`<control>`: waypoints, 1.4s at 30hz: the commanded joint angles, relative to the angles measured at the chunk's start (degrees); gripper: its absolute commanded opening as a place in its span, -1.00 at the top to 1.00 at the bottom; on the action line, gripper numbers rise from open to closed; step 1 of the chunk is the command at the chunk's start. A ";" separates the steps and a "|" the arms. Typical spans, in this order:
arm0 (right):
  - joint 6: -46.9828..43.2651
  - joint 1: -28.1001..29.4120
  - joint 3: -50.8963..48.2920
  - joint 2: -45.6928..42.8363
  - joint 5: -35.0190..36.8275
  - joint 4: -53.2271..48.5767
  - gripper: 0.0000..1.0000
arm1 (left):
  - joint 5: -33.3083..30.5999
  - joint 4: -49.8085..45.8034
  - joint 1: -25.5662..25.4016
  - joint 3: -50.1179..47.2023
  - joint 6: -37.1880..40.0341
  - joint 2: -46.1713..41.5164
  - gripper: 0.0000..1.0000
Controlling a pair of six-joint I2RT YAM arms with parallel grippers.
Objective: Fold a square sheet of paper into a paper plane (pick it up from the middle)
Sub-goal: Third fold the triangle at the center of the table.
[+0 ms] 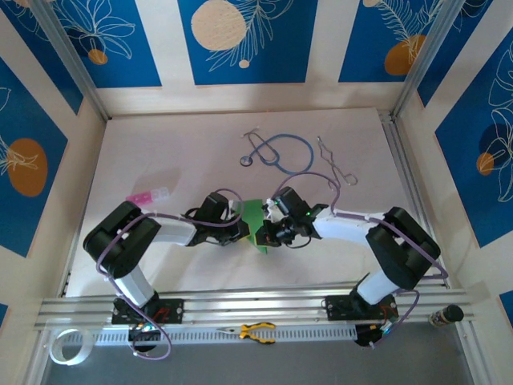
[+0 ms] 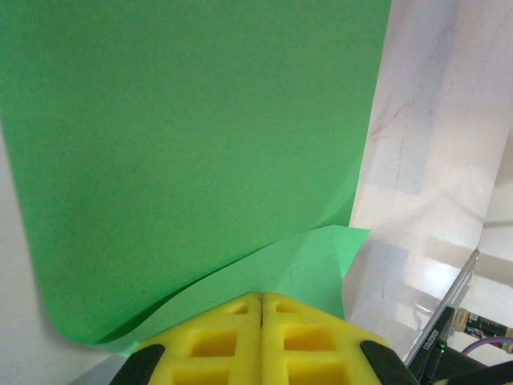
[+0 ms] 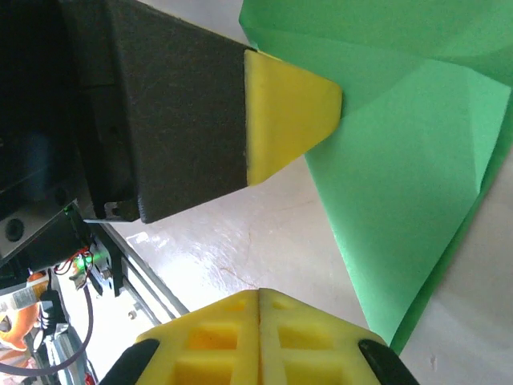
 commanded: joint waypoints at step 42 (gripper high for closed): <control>1.01 -2.16 -3.41 9.20 0.68 2.51 0.87 | 2.03 2.44 -2.54 1.08 0.44 1.01 0.96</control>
